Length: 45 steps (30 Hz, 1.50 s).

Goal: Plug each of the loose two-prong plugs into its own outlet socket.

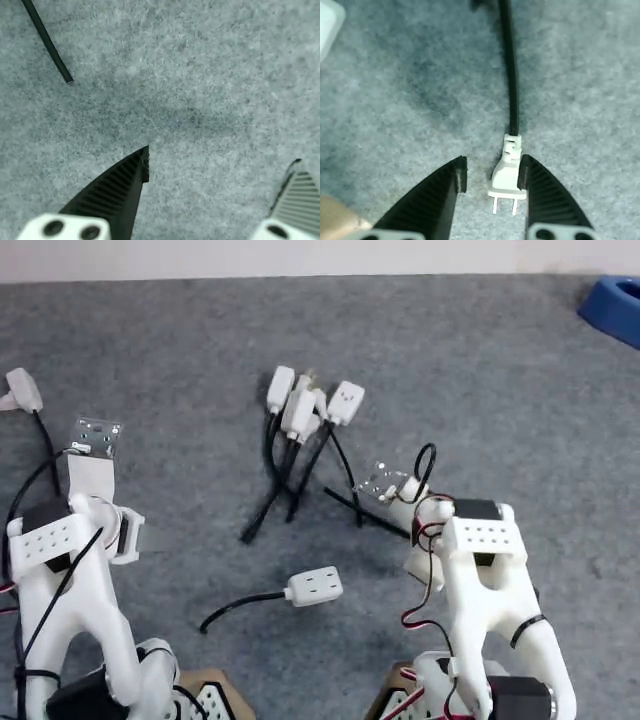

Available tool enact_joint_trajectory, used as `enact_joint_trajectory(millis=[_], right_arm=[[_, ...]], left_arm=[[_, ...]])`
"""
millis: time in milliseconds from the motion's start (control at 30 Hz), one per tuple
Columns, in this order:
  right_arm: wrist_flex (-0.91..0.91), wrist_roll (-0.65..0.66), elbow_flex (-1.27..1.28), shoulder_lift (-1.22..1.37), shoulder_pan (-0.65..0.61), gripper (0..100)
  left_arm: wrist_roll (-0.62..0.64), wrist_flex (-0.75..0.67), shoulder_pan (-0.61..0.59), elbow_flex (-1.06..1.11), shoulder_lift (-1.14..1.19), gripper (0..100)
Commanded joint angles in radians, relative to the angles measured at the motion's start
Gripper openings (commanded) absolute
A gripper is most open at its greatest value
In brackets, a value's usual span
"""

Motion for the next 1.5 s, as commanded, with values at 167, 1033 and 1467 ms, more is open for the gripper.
enact_joint_trajectory(millis=[167, 1033, 1467], right_arm=[[-0.016, 0.037, -0.051, -0.002, 0.010, 17.6], [-0.229, 0.018, -0.107, 0.326, 0.047, 17.6], [-0.232, -0.014, -0.143, 0.433, 0.050, 0.8]], left_arm=[[-0.008, 0.012, -0.013, -0.004, -0.028, 41], [-0.055, 0.054, -0.073, -0.005, -0.031, 41], [-0.055, 0.054, -0.067, -0.007, -0.031, 41]])
